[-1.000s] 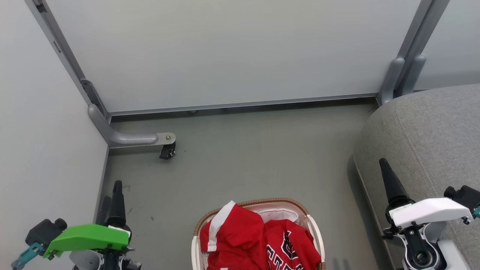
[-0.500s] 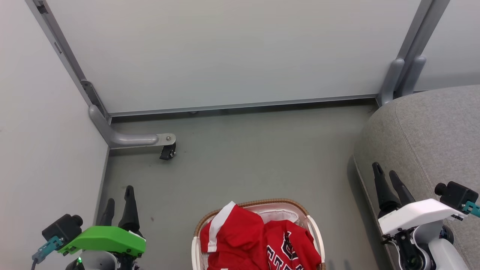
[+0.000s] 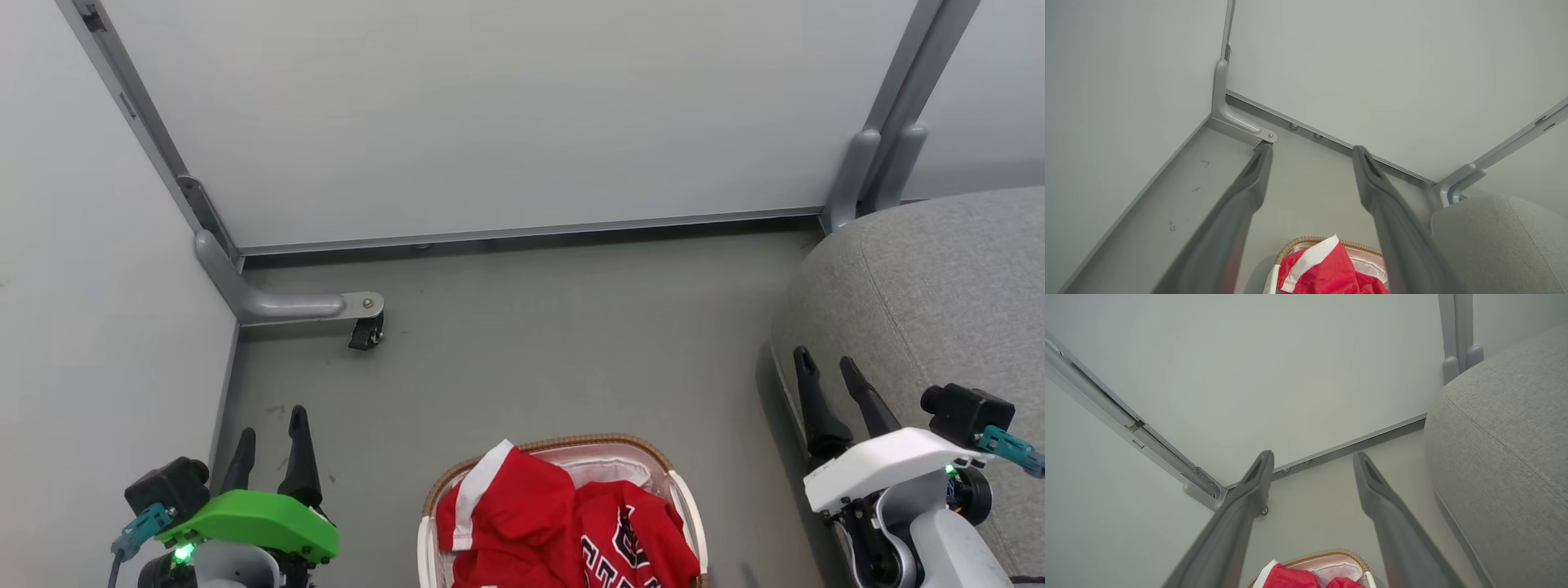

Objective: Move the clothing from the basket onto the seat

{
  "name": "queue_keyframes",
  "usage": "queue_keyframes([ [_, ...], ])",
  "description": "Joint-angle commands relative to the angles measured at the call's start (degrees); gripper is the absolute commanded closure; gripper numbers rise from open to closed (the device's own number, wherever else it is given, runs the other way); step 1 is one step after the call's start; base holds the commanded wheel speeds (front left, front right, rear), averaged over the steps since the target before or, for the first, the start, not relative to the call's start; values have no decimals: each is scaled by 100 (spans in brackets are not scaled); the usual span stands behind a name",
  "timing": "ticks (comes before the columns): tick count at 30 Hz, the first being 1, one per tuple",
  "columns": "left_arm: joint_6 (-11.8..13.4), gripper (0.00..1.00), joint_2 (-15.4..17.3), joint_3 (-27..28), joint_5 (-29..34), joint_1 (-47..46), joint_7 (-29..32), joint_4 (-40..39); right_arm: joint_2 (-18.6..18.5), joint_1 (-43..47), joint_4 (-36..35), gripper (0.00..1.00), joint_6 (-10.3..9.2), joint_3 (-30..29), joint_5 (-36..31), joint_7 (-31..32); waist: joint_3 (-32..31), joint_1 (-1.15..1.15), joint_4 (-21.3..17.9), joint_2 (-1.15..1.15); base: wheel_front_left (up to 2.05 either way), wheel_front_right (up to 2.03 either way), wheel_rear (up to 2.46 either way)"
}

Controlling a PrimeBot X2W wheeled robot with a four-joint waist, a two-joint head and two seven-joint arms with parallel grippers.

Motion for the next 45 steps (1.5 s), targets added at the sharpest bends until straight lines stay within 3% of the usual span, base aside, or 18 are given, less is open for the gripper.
queue_keyframes([
  [1,51,0,28,-26,198,-151,-53,-21,-21,-92,-54,0,2,-5,-206,-61,-2,0,3,0,0,0,0],
  [21,248,0,-33,-214,1269,138,-340,89,136,289,-52,0,3,25,-1498,-355,-74,0,24,0,0,0,0],
  [45,335,0,-63,-153,2356,455,-631,203,176,589,-14,0,3,66,-2553,-643,-114,0,-78,0,0,0,0],
])
